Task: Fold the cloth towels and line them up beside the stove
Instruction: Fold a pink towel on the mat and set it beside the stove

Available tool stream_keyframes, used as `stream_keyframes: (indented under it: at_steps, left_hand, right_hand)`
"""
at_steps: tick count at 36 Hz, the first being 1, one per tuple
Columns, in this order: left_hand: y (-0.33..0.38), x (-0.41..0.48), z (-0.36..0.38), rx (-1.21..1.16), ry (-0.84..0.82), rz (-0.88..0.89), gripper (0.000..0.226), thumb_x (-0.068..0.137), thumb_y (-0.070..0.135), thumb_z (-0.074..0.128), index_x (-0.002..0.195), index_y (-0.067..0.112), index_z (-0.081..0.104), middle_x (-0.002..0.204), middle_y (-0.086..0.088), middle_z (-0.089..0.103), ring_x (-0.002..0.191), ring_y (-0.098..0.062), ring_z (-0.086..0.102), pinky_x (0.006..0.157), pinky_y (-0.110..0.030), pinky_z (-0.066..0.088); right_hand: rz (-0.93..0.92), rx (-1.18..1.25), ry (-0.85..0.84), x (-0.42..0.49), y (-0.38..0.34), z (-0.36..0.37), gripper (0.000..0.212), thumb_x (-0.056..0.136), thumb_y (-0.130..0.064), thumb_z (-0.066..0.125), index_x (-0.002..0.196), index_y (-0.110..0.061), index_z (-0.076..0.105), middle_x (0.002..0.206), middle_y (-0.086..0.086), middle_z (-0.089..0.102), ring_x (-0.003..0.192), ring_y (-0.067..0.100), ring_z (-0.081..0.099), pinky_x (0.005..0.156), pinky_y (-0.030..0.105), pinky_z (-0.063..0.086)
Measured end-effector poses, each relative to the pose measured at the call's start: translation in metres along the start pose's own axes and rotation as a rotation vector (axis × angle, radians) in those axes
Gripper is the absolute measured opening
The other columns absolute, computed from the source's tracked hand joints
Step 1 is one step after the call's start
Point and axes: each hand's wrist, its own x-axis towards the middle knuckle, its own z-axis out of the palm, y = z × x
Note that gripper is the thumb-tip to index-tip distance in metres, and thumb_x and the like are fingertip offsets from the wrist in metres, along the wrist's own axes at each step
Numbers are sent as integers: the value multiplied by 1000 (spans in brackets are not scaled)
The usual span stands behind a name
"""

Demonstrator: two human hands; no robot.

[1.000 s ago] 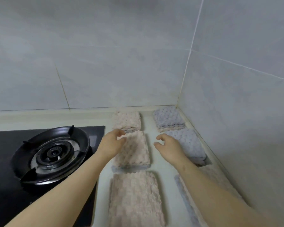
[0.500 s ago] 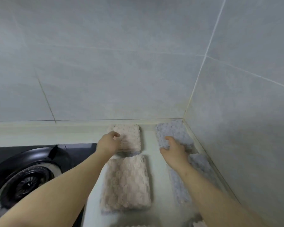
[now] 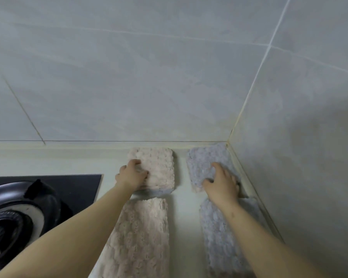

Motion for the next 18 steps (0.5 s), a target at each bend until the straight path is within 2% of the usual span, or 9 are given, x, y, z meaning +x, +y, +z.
stream_keyframes:
  at_steps: [13, 18]
  left_hand:
    - [35, -4, 43, 46, -73, 17, 47, 92, 26, 41, 139, 29, 31, 141, -15, 33, 127, -37, 32, 106, -40, 26]
    - [40, -16, 32, 30, -121, 27, 51, 92, 29, 45, 141, 27, 30, 140, -18, 31, 125, -40, 36, 109, -38, 25]
  right_hand:
    - [-27, 52, 10, 1, 8, -1, 57, 89, -21, 47, 143, -23, 29, 149, 0, 34, 138, 27, 23, 111, 43, 23]
    - [-49, 59, 19, -8, 9, -4, 59, 90, -22, 47, 145, -23, 27, 151, -2, 31, 139, 25, 21, 112, 41, 20]
